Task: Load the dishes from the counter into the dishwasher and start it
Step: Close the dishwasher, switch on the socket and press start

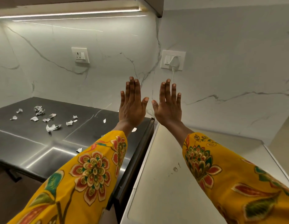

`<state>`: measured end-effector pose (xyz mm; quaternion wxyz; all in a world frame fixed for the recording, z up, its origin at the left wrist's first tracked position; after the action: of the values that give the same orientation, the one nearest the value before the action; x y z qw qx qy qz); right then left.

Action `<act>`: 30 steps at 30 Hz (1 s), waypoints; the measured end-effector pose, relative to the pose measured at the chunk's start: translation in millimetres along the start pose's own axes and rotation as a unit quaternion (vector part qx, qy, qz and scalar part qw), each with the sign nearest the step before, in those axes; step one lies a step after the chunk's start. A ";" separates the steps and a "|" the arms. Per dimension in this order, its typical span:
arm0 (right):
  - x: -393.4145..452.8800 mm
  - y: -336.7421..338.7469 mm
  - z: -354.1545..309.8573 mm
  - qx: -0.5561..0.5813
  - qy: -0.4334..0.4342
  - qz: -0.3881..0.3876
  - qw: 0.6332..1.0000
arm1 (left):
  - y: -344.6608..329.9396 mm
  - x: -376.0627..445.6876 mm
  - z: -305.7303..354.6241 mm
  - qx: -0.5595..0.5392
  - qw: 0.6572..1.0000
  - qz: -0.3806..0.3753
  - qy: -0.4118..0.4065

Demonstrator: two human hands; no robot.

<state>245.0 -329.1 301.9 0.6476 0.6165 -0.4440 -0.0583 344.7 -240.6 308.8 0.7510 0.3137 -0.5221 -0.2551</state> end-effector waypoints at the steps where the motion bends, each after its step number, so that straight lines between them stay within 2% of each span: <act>1: 6.7 -2.3 -2.2 0.003 0.003 0.001 1.000 | -1.2 5.1 -4.6 0.000 1.000 0.002 -0.002; 6: 43.4 -13.8 -5.6 -0.005 0.009 0.013 1.000 | -13.7 36.0 -30.4 -0.006 1.000 0.012 -0.007; 15: 121.5 -39.2 9.8 -0.021 -0.057 0.018 0.998 | -47.3 110.6 -77.6 -0.023 0.998 -0.019 -0.048; 30: 218.3 -63.9 59.4 -0.091 -0.168 -0.069 0.979 | -101.3 174.3 -104.1 -0.042 0.991 -0.078 -0.100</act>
<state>367.5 -524.3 348.2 0.6115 0.5658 -0.4956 -0.2454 493.9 -411.3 315.9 0.6855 0.2943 -0.5572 -0.3647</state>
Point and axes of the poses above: each hand's wrist, its own x-axis towards the middle knuckle, its own y-axis out of the back of the hand, z = x × y, the point moved 5 cm from there along x, towards the middle knuckle, and after that the axes turned 9 degrees about -z, right-handed, at the moved point
